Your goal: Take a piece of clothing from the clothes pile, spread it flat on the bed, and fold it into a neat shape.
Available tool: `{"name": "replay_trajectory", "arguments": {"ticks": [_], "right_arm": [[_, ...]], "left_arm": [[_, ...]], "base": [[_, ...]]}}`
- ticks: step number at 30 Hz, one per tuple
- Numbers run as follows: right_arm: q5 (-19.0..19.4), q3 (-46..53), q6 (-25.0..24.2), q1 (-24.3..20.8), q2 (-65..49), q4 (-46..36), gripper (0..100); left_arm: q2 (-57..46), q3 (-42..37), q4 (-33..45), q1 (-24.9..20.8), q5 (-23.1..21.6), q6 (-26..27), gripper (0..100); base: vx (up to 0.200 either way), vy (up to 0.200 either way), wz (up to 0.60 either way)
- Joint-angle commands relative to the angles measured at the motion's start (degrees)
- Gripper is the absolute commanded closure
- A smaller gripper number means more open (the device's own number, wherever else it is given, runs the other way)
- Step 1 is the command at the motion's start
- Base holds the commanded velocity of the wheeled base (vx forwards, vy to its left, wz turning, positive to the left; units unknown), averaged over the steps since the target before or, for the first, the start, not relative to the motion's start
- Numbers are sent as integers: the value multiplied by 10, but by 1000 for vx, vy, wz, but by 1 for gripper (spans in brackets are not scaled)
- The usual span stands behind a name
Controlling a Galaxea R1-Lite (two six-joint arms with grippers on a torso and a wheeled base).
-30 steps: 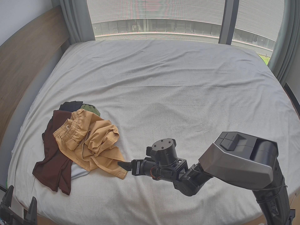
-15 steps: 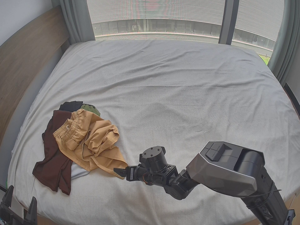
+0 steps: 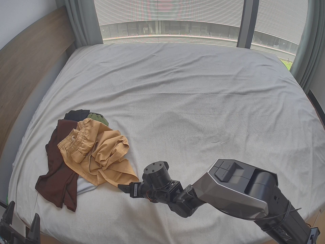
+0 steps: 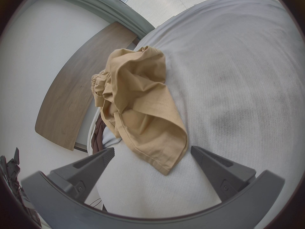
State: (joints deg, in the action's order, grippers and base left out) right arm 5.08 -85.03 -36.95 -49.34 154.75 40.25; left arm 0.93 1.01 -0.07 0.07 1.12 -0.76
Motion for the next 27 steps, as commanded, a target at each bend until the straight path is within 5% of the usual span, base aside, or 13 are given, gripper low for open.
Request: {"name": "replay_trajectory", "arguments": {"ticks": [1, 27], "right_arm": [[0, -12, -8, -8, 3, -10, 0], [-10, -82, -31, -17, 23, -53, 0]], "left_arm": [[-8, -10, 0, 0, 0, 0, 0], [-8, -10, 0, 0, 0, 0, 0]], "base": [[0, 0, 0], [0, 0, 0]]}}
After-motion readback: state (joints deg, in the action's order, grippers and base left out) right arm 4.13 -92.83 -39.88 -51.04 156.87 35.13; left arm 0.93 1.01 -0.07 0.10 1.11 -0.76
